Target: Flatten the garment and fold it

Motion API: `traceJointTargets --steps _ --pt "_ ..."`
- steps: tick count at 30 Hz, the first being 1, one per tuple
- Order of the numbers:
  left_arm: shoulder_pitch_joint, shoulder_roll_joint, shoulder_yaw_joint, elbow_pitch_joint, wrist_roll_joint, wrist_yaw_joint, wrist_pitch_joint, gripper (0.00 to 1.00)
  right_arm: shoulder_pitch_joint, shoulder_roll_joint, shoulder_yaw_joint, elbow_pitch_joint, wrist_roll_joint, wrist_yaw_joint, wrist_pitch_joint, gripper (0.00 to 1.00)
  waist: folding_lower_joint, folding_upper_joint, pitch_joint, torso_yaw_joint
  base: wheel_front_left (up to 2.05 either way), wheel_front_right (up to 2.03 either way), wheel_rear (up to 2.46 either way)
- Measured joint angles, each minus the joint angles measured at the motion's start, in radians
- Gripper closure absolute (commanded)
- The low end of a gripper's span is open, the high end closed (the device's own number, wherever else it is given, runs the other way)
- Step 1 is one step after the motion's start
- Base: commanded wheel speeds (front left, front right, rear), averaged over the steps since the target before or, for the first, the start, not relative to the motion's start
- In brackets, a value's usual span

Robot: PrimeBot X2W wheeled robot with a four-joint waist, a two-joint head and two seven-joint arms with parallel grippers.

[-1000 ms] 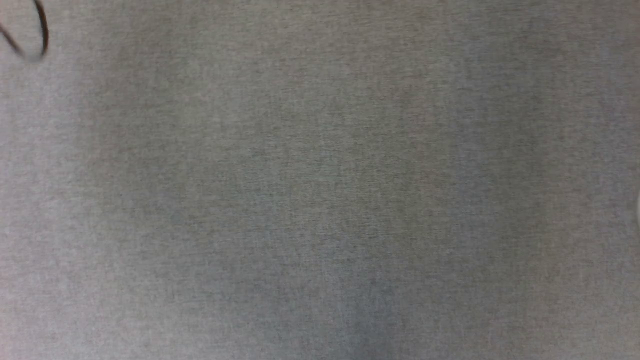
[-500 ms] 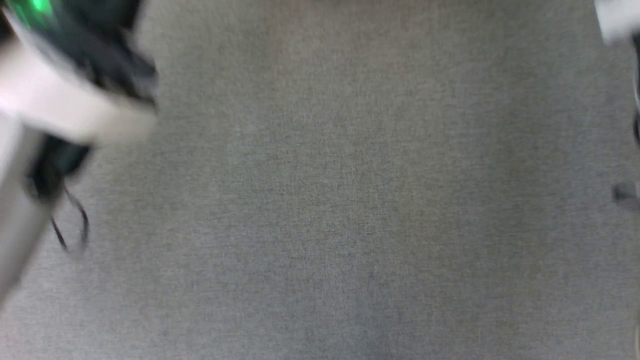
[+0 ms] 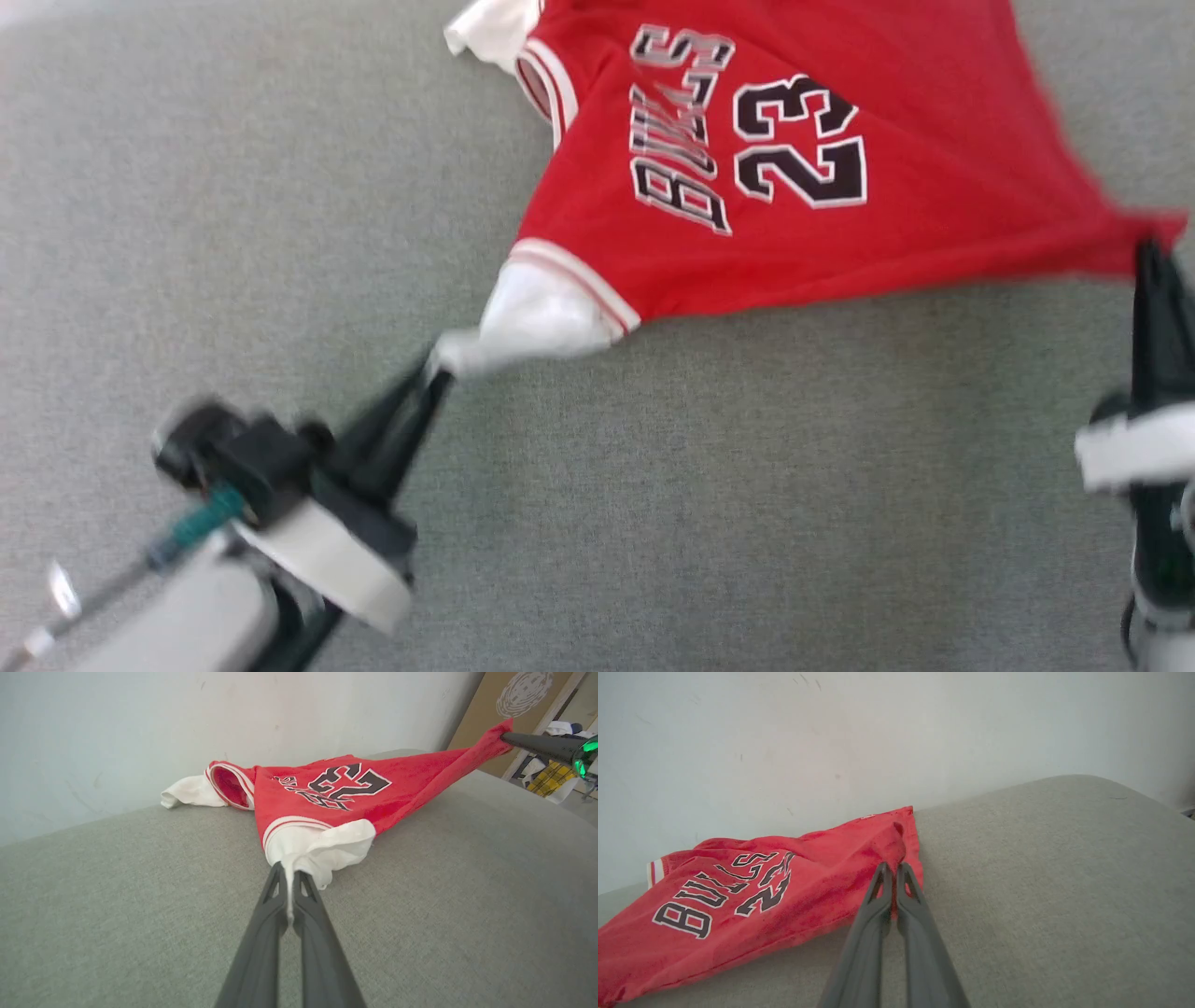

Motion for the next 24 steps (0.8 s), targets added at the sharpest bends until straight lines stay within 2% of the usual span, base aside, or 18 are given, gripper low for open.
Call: traceJointTargets --steps 7,14,20,24 --pt "0.127 -0.028 -0.079 0.075 -0.009 0.016 0.010 1.00 0.196 0.030 0.012 -0.014 0.000 0.000 0.045 1.00 0.0001 0.0000 -0.082 -0.001 0.00 0.00 0.00" --pt "0.207 -0.032 -0.109 0.102 -0.052 0.016 0.031 1.00 0.339 0.032 0.027 -0.016 0.023 0.000 0.169 1.00 0.0001 0.0000 -0.163 0.002 0.00 0.00 0.00" --pt "0.264 -0.009 -0.130 0.087 -0.092 0.018 0.081 1.00 0.430 -0.004 0.059 -0.050 0.055 0.000 0.307 1.00 0.0002 0.0000 -0.215 0.000 0.00 0.00 0.00" --pt "0.312 0.006 -0.141 0.040 -0.125 0.044 0.117 1.00 0.491 -0.030 0.054 -0.075 0.066 0.000 0.387 1.00 0.0002 0.0000 -0.246 0.000 0.00 0.00 0.00"
